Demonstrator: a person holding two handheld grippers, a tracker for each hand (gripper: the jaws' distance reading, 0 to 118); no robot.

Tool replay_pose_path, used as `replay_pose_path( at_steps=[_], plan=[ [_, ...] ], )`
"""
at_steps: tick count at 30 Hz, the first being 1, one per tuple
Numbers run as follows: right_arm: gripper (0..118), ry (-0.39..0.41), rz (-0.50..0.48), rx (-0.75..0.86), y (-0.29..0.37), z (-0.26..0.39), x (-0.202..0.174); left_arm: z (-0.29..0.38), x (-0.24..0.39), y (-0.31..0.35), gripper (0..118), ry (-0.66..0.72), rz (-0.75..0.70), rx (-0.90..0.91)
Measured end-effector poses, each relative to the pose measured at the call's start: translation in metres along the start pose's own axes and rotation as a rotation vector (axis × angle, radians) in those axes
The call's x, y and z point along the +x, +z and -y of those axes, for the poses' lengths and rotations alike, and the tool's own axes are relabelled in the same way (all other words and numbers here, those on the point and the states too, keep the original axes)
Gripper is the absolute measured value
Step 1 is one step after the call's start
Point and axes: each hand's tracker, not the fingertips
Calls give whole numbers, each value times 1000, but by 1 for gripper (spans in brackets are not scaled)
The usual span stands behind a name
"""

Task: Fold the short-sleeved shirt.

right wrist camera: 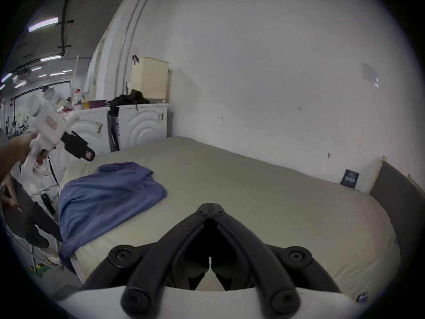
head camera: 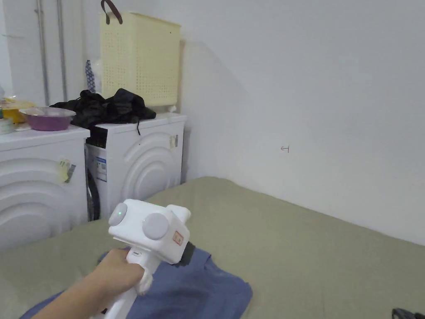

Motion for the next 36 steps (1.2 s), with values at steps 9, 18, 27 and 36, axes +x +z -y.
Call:
replay_pose_path(
  at_steps=[9, 18, 27, 36],
  plan=[
    [0, -1, 63, -152, -30, 79, 40, 7, -15, -158, 118, 106, 31, -302],
    [0, -144, 69, -183, -27, 92, 51, 44, -8, -211, 111, 54, -29, -376],
    [0, -150, 139, -161, 1, 93, 73, 5, -3, -135, 2, 121, -2, -208],
    [0, -153, 254, -146, 71, 83, 113, -31, 97, -60, 2, -62, 217, -72]
  ],
)
